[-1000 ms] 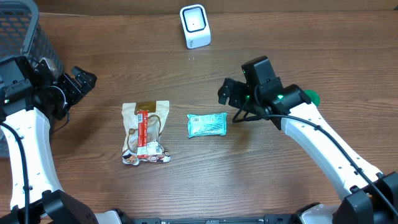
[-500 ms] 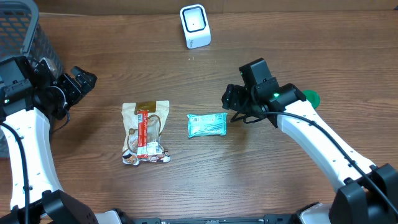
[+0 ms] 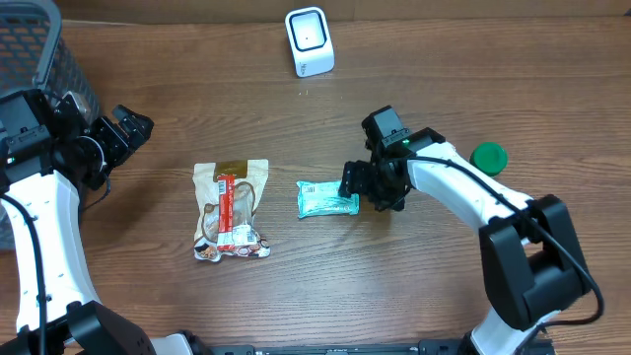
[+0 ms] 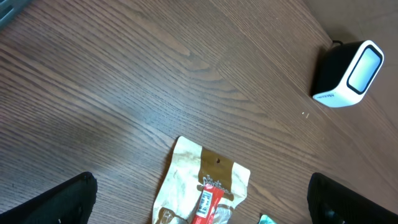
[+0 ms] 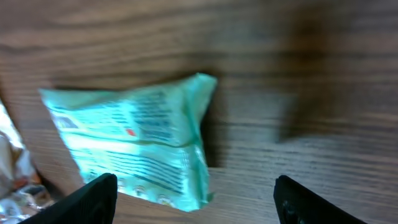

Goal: Scan the item barcode
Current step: 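Lower the right gripper and grasp the mint-green packet's edge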

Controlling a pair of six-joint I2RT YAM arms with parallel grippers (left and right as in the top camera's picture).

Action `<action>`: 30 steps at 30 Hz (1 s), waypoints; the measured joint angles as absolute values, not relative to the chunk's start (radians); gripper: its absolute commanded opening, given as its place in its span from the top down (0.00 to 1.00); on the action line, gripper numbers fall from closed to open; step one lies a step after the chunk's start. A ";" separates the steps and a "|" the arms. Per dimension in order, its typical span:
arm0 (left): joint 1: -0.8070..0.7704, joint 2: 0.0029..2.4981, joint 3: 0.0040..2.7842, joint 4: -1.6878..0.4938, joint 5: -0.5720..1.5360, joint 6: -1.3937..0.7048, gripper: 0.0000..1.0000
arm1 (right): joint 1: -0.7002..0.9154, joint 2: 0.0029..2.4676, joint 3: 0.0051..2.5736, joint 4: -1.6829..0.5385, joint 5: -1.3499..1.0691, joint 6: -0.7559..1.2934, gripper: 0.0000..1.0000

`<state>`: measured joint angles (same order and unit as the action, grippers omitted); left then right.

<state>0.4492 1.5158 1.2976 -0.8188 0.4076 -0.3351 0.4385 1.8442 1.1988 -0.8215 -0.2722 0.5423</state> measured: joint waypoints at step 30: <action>0.449 1.516 1.298 -0.819 0.408 -0.335 0.01 | 0.439 1.862 1.084 -0.588 -0.315 0.524 0.54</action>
